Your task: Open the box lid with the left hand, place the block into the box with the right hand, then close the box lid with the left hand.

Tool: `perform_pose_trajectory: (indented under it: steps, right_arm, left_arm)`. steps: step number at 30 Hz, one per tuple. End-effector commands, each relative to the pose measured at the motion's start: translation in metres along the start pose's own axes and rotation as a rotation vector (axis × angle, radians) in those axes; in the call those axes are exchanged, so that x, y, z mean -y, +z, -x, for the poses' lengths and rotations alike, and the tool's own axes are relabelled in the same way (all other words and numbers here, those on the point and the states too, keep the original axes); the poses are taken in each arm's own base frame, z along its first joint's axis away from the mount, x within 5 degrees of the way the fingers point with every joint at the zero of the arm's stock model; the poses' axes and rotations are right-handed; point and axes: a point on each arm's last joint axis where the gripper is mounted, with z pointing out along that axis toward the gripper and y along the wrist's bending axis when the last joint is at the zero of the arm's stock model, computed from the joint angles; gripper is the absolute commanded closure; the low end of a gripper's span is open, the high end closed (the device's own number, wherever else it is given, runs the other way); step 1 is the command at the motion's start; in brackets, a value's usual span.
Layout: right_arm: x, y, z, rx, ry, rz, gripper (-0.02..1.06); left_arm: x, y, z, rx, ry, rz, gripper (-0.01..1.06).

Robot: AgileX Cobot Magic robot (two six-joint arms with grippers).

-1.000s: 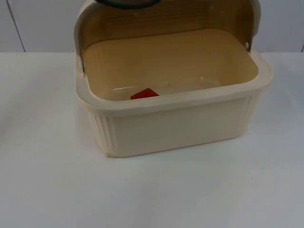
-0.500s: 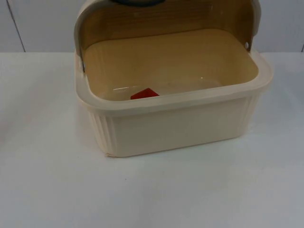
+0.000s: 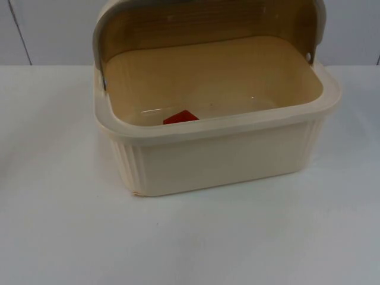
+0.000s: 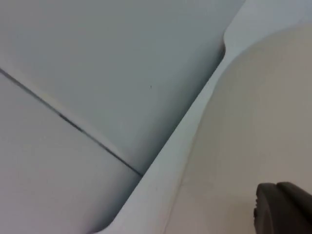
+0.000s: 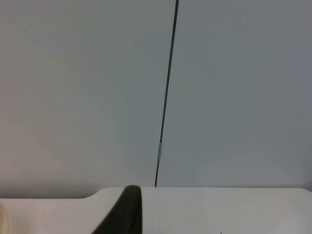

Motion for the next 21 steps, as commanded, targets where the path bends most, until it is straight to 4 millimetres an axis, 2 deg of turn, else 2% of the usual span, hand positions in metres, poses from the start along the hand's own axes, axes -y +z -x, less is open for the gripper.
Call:
perform_pose_trajectory:
  steps: [1, 9, 12, 16, 21]
  right_arm:
    - [-0.001, -0.002, 0.003, 0.016, -0.009, 0.0, 0.0]
    - [-0.001, -0.002, 0.003, 0.016, -0.009, 0.0, 0.0]
    - [-0.001, -0.002, 0.003, 0.017, -0.001, 0.005, 0.0]
    - [-0.001, -0.002, 0.003, 0.015, -0.001, 0.005, 0.0]
    - [-0.001, -0.002, 0.003, 0.015, -0.001, 0.005, 0.0]
  left_arm:
    - [0.007, 0.001, 0.002, -0.017, -0.003, -0.002, 1.05]
    - [0.02, 0.003, 0.005, -0.05, -0.026, -0.04, 1.05]
    - [0.022, 0.006, 0.0, -0.06, -0.021, -0.037, 1.05]
    - [0.032, 0.014, -0.021, -0.13, -0.007, -0.068, 1.05]
    - [0.041, 0.011, -0.023, -0.129, 0.012, -0.065, 1.05]
